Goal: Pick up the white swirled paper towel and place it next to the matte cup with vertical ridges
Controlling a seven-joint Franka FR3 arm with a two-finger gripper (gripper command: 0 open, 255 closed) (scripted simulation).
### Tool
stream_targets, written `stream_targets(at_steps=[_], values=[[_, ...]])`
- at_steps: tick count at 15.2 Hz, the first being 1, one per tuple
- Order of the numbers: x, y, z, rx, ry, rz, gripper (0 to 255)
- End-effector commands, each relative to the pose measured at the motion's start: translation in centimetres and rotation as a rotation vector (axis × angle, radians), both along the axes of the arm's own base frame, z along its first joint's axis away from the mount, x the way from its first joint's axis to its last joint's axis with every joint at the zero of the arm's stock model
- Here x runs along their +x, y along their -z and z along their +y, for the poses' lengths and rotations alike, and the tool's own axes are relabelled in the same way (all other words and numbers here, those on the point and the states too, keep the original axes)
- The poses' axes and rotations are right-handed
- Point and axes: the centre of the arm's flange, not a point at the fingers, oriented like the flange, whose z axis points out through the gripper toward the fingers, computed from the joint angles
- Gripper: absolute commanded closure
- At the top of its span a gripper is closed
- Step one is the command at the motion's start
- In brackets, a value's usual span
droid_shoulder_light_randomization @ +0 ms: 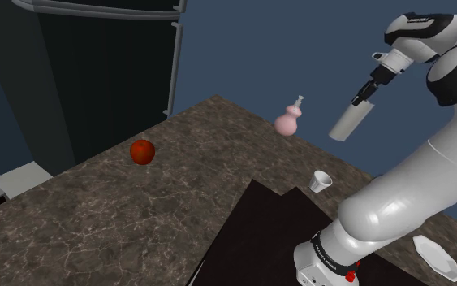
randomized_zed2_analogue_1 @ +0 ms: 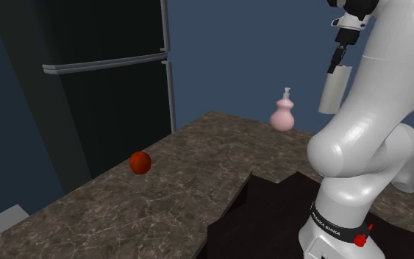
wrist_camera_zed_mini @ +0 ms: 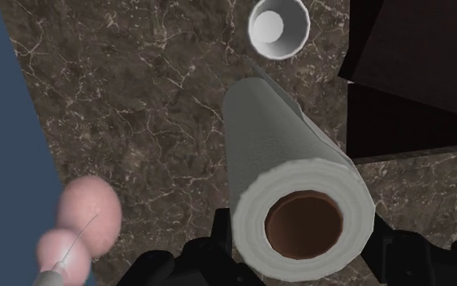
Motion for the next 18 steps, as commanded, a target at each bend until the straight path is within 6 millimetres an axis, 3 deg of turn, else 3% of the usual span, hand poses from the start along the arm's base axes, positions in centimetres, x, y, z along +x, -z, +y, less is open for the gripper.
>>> stream_targets(at_steps=[1, 13, 18], values=[[-1.6, -0.3, -1.2, 0.000, 0.000, 0.000, 255], [-14.5, -0.5, -10.8, 0.000, 0.000, 0.000, 255], [-14.5, 2.1, -10.8, 0.000, 0.000, 0.000, 255]])
